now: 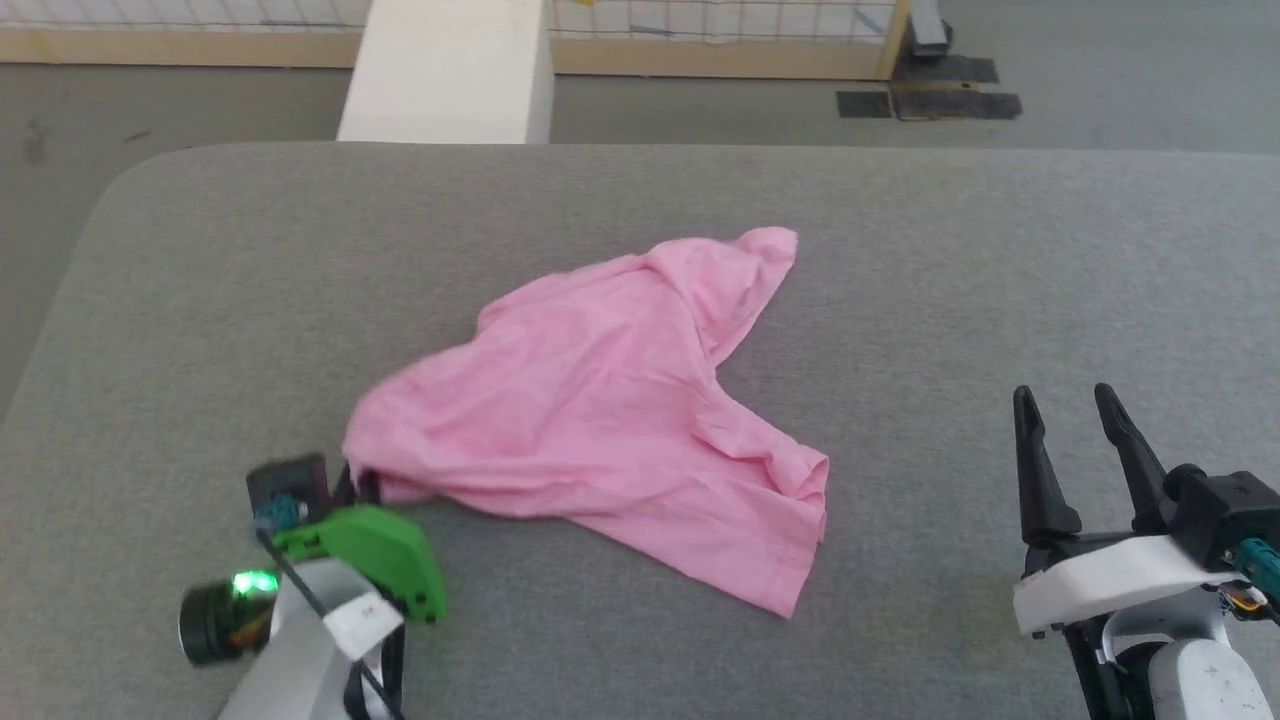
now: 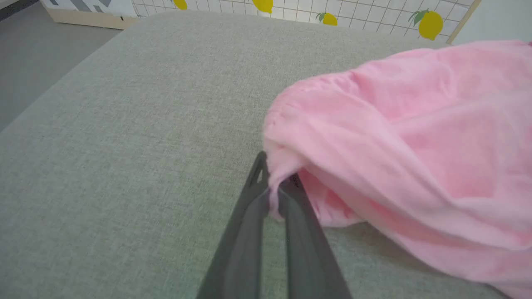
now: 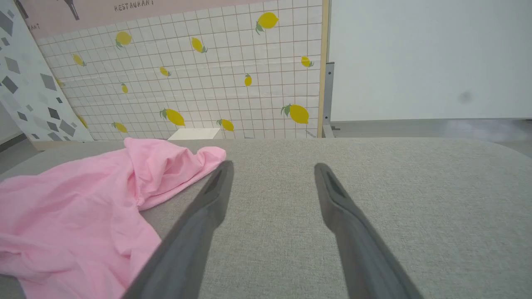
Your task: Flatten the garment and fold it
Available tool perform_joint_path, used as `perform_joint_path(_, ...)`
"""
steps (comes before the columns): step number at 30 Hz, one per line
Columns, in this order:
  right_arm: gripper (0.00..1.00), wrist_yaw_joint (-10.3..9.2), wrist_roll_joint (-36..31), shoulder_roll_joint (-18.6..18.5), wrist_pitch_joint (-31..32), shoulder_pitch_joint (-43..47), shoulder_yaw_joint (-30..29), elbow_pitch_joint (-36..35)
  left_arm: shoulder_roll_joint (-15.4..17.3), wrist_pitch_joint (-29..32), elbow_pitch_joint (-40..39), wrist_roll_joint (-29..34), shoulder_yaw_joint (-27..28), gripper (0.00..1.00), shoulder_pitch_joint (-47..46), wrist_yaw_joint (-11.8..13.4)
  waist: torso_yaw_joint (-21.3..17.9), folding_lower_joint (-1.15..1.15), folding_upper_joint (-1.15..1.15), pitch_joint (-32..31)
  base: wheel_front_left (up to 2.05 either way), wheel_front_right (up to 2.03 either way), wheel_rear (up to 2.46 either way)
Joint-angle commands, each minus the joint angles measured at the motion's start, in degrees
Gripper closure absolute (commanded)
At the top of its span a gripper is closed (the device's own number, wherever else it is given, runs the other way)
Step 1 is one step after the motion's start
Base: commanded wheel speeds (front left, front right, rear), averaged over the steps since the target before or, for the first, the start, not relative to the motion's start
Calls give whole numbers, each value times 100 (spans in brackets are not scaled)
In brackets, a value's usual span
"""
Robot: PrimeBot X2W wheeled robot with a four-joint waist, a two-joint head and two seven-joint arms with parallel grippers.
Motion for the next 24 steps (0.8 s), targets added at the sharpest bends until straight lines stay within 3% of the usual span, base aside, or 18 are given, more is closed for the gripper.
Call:
perform_joint_path(1, 0, -9, 10, -2, 28, 81, 11, -44, 36, 181, -83, -101, -22, 42, 224, -12, 183, 0, 0, -70, 0, 0, 0)
perform_joint_path(2, 0, -9, 14, -2, 40, 84, 19, -50, 30, 280, -152, -164, -32, 0, 324, -33, 218, 0, 0, -75, 0, 0, 0)
perform_joint_path(8, 0, -9, -2, -2, 162, 116, 102, -142, 35, 317, -652, -447, 105, 0, 794, -47, 412, 0, 0, -109, 0, 0, 0)
perform_joint_path(14, 0, -9, -28, -2, 429, 171, 238, -294, 25, -470, -1276, -601, 475, 0, 1222, -114, 589, 0, 0, -125, 0, 0, 0)
perform_joint_path(15, 0, -9, -119, -2, 810, 190, 430, -286, -11, -747, -1654, -457, 683, 0, 1340, -182, 684, 0, 0, -83, 0, 0, 0)
perform_joint_path(19, 0, -9, -342, -2, 1568, 108, 738, -125, -247, -802, -2339, 61, 1067, 0, 1353, -313, 814, 0, 0, 11, 0, 0, 0)
perform_joint_path(24, 0, -9, -413, -2, 2701, -209, 851, 194, -749, -805, -2926, 813, 1514, 0, 1337, -781, 972, 0, 0, 187, 0, 0, 0)
